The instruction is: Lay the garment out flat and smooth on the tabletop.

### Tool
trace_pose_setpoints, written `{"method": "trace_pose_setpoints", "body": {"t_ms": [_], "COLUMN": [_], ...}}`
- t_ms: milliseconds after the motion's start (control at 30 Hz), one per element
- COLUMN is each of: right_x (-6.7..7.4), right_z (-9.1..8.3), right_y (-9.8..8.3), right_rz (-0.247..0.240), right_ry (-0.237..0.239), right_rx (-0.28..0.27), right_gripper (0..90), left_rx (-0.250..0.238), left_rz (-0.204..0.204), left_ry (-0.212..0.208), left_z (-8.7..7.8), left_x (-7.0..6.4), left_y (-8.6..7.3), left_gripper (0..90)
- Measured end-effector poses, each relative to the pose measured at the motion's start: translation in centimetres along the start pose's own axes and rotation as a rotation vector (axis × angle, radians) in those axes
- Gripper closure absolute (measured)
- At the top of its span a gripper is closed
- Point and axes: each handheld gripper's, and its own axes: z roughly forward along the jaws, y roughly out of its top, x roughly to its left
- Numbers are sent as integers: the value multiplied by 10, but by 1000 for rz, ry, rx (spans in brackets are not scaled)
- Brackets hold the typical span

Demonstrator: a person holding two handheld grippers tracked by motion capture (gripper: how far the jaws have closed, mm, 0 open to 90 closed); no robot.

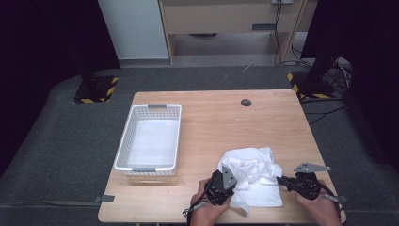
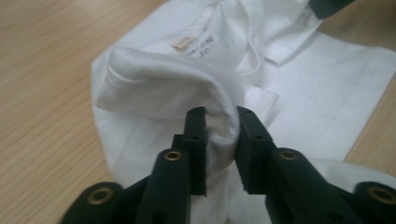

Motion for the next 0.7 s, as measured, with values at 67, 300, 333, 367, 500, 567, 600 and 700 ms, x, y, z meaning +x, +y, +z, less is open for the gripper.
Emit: {"method": "trace_pose_setpoints", "body": {"t_ms": [67, 300, 333, 367, 500, 567, 600, 700], "right_x": [-6, -35, -37, -39, -36, -30, -27, -20], "right_z": [-7, -10, -8, -6, -11, -17, -20, -25], "right_y": [2, -3, -4, -6, -7, -6, -5, -2], "right_rz": [16, 74, 79, 87, 89, 60, 46, 20], "right_ry": [1, -44, -48, -55, -77, -88, -93, -118], "right_rx": [-9, 8, 14, 19, 2, -11, -14, -19], "right_gripper": [868, 836, 794, 729, 682, 702, 722, 784], "left_rx": [-8, 50, 67, 85, 124, 127, 130, 132], "left_rz": [-22, -89, -98, -98, -92, -79, -71, -55], "left_ry": [9, 39, 38, 43, 55, 62, 65, 69], "left_z": [-6, -10, -7, -3, 8, 9, 10, 10], "left_x": [9, 38, 41, 43, 46, 46, 46, 45], "left_y": [0, -15, -19, -22, -29, -28, -27, -27], "left_gripper": [825, 831, 829, 827, 800, 797, 795, 792]}}
